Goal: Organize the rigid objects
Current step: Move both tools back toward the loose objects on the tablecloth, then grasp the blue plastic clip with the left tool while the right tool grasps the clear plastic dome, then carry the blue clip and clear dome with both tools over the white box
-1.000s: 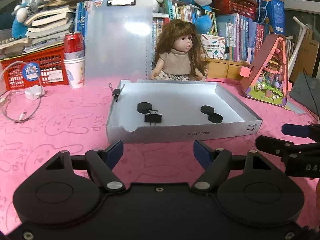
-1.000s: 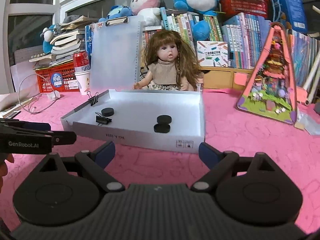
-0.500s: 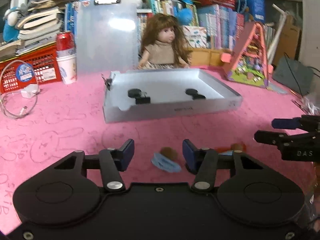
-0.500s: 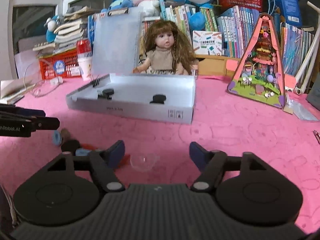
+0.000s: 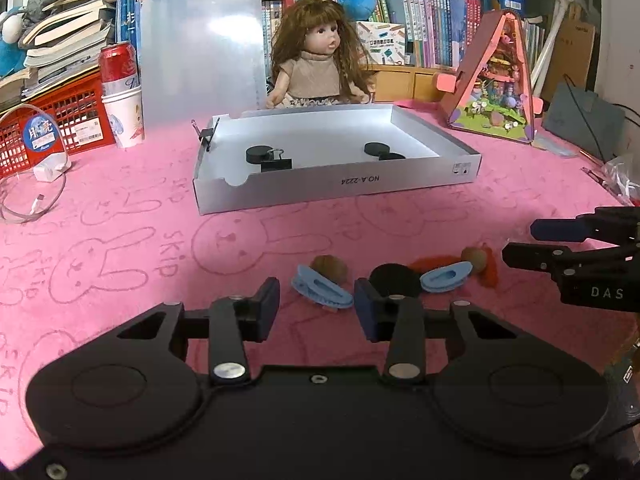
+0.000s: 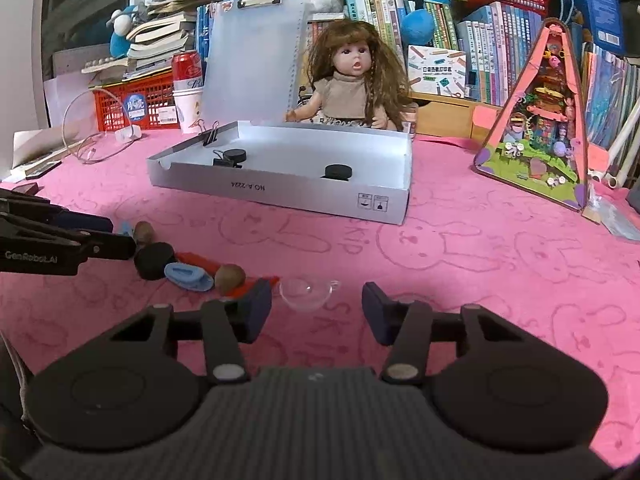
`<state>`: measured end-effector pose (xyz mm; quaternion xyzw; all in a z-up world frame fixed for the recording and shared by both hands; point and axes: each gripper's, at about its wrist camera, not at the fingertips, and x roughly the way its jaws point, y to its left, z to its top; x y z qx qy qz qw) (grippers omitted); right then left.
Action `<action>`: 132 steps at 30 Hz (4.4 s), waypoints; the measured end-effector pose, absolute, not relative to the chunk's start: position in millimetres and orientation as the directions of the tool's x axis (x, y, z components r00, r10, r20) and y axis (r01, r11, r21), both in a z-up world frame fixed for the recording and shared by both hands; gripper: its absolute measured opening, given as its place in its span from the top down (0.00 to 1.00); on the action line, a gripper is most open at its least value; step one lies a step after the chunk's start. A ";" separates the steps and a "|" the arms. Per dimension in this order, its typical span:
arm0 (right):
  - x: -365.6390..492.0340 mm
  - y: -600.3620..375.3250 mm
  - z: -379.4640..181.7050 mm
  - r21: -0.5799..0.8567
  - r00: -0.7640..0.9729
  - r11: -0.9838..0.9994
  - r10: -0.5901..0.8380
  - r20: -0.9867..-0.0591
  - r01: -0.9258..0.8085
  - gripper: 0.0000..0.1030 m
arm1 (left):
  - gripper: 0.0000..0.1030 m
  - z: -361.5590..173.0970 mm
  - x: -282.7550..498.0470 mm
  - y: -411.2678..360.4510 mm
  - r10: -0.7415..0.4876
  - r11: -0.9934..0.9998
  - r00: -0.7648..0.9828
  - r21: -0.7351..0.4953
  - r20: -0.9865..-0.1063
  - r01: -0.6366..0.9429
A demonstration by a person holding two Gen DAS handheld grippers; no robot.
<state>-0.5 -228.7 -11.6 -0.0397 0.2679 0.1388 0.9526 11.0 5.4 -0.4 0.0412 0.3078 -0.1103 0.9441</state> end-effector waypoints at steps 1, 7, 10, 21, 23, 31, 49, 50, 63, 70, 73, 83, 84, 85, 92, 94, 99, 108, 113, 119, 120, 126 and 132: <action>-0.1 -228.0 -11.8 -0.004 0.817 0.958 0.243 -0.523 -0.287 0.46 | 0.62 -0.8 11.9 5.5 -0.180 0.973 0.786 0.010 -0.592 0.231; 2.1 -224.9 -13.8 -0.013 0.819 0.958 0.238 -0.522 -0.287 0.46 | 0.62 -4.2 16.0 7.1 -0.166 0.977 0.787 0.009 -0.594 0.212; 3.8 -223.2 -14.5 -0.021 0.824 0.958 0.234 -0.516 -0.285 0.47 | 0.62 -5.0 17.4 6.4 -0.160 0.978 0.791 0.012 -0.590 0.207; 7.6 -221.7 -17.9 -0.016 0.827 0.959 0.236 -0.511 -0.284 0.48 | 0.63 -6.7 12.4 2.5 -0.130 0.972 0.814 0.089 -0.566 0.217; 7.2 -221.4 -17.8 -0.018 0.828 0.959 0.236 -0.508 -0.284 0.48 | 0.63 -6.7 10.3 0.1 -0.116 0.968 0.824 0.123 -0.555 0.219; 8.7 -224.9 -17.2 -0.009 0.833 0.963 0.228 -0.504 -0.269 0.57 | 0.62 -7.9 12.1 2.0 -0.125 0.968 0.821 0.113 -0.557 0.224; 9.0 -228.8 -8.4 0.021 0.854 0.972 0.216 -0.473 -0.235 0.62 | 0.65 5.4 13.7 6.2 -0.119 0.977 0.828 0.081 -0.547 0.195; 9.7 -229.3 -7.4 0.026 0.854 0.973 0.215 -0.473 -0.230 0.62 | 0.65 7.2 15.2 7.6 -0.118 0.979 0.829 0.074 -0.547 0.188; 30.0 -229.1 6.1 0.058 0.861 0.983 0.180 -0.476 -0.174 0.62 | 0.65 24.0 42.7 15.9 -0.118 0.990 0.832 0.002 -0.541 0.142; 51.2 -233.0 12.6 0.108 0.849 0.985 0.168 -0.501 -0.131 0.62 | 0.65 32.3 64.4 18.6 -0.143 0.989 0.822 -0.046 -0.552 0.141; 63.0 -235.7 16.1 0.136 0.838 0.984 0.172 -0.517 -0.118 0.62 | 0.65 36.4 75.7 19.7 -0.156 0.987 0.814 -0.062 -0.560 0.146; 107.6 -246.3 33.5 0.228 0.819 0.969 0.207 -0.535 -0.096 0.62 | 0.65 56.1 121.2 26.8 -0.175 0.984 0.804 -0.122 -0.569 0.128; 113.3 -247.0 35.5 0.232 0.817 0.968 0.208 -0.538 -0.093 0.62 | 0.65 58.1 126.6 27.5 -0.178 0.984 0.802 -0.127 -0.570 0.129; 118.2 -247.4 37.0 0.238 0.814 0.967 0.212 -0.541 -0.093 0.62 | 0.65 59.8 133.3 28.3 -0.180 0.983 0.801 -0.130 -0.571 0.128; 164.5 -249.7 44.0 0.297 0.771 0.951 0.249 -0.586 -0.082 0.62 | 0.65 66.9 183.8 34.3 -0.168 0.983 0.784 -0.158 -0.597 0.090; 177.4 -247.4 44.3 0.306 0.759 0.948 0.258 -0.598 -0.081 0.62 | 0.65 66.6 198.4 35.0 -0.165 0.982 0.776 -0.171 -0.609 0.075; 210.2 -237.6 46.0 0.317 0.741 0.944 0.277 -0.611 -0.092 0.62 | 0.65 63.6 240.0 35.6 -0.162 0.979 0.747 -0.199 -0.645 0.041; 259.3 -211.1 28.1 0.285 0.710 0.954 0.267 -0.652 -0.096 0.62 | 0.65 46.2 288.9 24.1 -0.121 0.983 0.717 -0.184 -0.686 -0.010; 273.9 -207.0 15.0 0.288 0.697 0.955 0.255 -0.670 -0.073 0.62 | 0.65 37.9 303.1 18.5 -0.095 0.987 0.710 -0.159 -0.698 -0.023; 280.8 -203.6 7.7 0.269 0.703 0.960 0.240 -0.669 -0.072 0.62 | 0.65 26.6 311.6 13.3 -0.081 0.989 0.705 -0.147 -0.705 -0.034; 281.7 -202.6 6.7 0.264 0.702 0.962 0.236 -0.672 -0.071 0.62 | 0.65 24.6 312.2 11.5 -0.080 0.990 0.704 -0.141 -0.706 -0.029; 285.1 -201.6 2.8 0.245 0.697 0.967 0.221 -0.682 -0.067 0.62 | 0.65 17.0 317.4 8.9 -0.077 0.990 0.693 -0.136 -0.717 -0.031; 286.4 -202.1 0.1 0.249 0.693 0.967 0.219 -0.687 -0.059 0.62 | 0.65 11.6 319.4 7.7 -0.062 0.993 0.690 -0.114 -0.721 -0.029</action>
